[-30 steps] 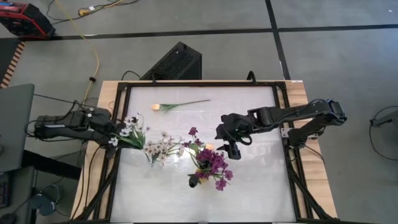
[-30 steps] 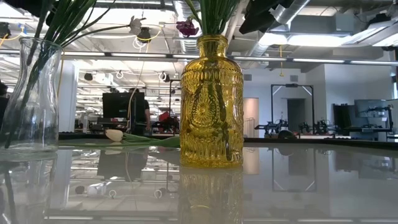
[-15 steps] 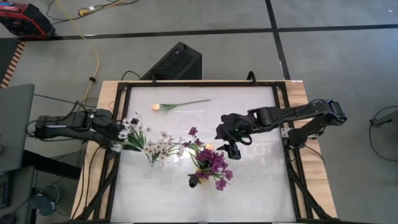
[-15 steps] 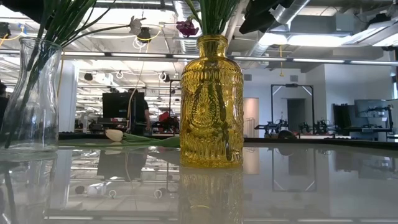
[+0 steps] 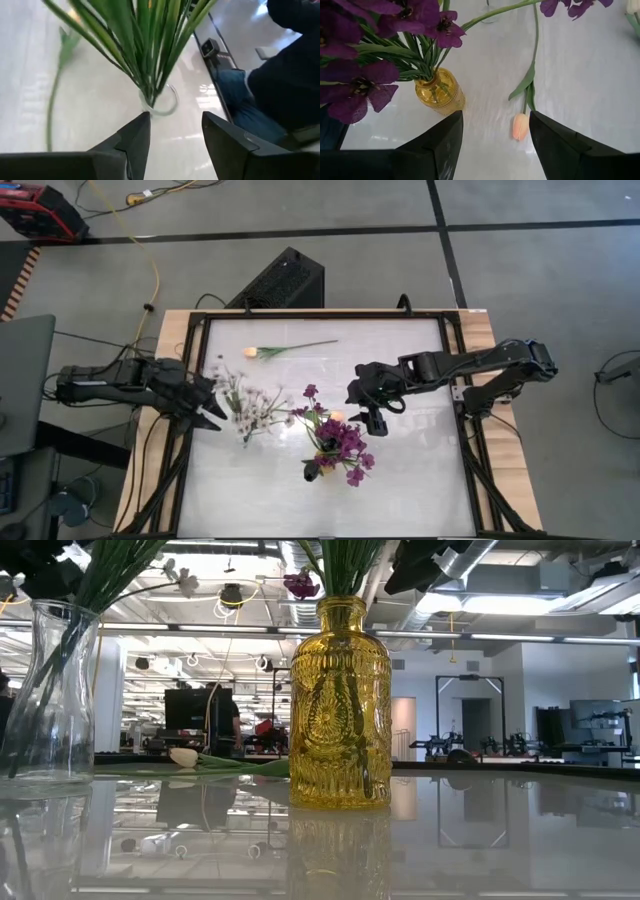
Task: Sort flowers into vase by color
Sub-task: Put the top light pink flower into the transparent vase
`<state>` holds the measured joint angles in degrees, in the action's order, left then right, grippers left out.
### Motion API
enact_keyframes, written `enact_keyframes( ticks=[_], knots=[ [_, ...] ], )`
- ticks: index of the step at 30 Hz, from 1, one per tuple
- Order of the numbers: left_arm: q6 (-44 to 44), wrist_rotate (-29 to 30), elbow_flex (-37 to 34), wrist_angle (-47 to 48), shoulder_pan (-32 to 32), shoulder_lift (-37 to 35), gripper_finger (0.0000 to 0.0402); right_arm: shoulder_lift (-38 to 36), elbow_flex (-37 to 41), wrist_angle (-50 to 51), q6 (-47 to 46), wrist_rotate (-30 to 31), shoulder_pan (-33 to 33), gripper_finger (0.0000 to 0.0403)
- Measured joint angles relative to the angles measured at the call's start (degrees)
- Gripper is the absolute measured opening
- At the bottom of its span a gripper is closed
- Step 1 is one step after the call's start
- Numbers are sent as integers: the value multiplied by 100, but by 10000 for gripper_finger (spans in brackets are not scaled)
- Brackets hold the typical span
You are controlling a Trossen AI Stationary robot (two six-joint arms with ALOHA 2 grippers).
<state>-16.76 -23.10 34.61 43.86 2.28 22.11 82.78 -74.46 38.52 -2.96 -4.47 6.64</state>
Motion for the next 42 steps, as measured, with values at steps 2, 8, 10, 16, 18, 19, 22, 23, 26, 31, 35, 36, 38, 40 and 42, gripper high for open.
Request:
enact_keyframes(
  ticks=[2,8,10,16,18,19,22,23,26,31,35,36,38,40,42],
  knots=[
    [-137,-119,0,34,0,0,166,0,0,0,0,0,-8,255],
    [-401,-392,213,187,2,2,167,2,0,0,0,0,-9,255],
    [-409,-450,390,185,2,2,167,2,0,0,0,0,-9,255],
    [-779,-611,1097,169,0,0,167,1,0,0,-2,0,-2,255],
    [-1029,-605,1337,185,0,2,167,2,0,0,-2,0,-2,255],
    [-1053,-555,1472,179,0,4,167,2,0,0,-2,0,-2,255],
    [-902,-226,1853,126,0,2,167,2,0,0,-2,0,-2,255],
    [-804,-90,1942,7,0,2,167,2,0,0,-2,0,-2,255],
    [-346,478,2024,-1005,0,6,167,2,0,-2,2,0,-2,255],
    [1323,2205,2035,-2392,-2,672,167,2,2,-112,132,-2,-5,255],
    [2558,3895,2024,-2840,-194,1725,167,2,2,-188,149,-2,-5,255],
    [2786,4307,2033,-3000,-329,1996,167,2,2,-182,149,-2,-5,255],
    [3017,4702,2172,-3065,-688,2512,167,2,2,-168,149,-2,4,255],
    [3065,4613,2505,-3040,-1212,3013,167,2,2,-137,138,-2,27,255],
    [2922,4114,2847,-2837,-1850,3438,167,2,2,-69,105,-2,51,255]
  ],
)
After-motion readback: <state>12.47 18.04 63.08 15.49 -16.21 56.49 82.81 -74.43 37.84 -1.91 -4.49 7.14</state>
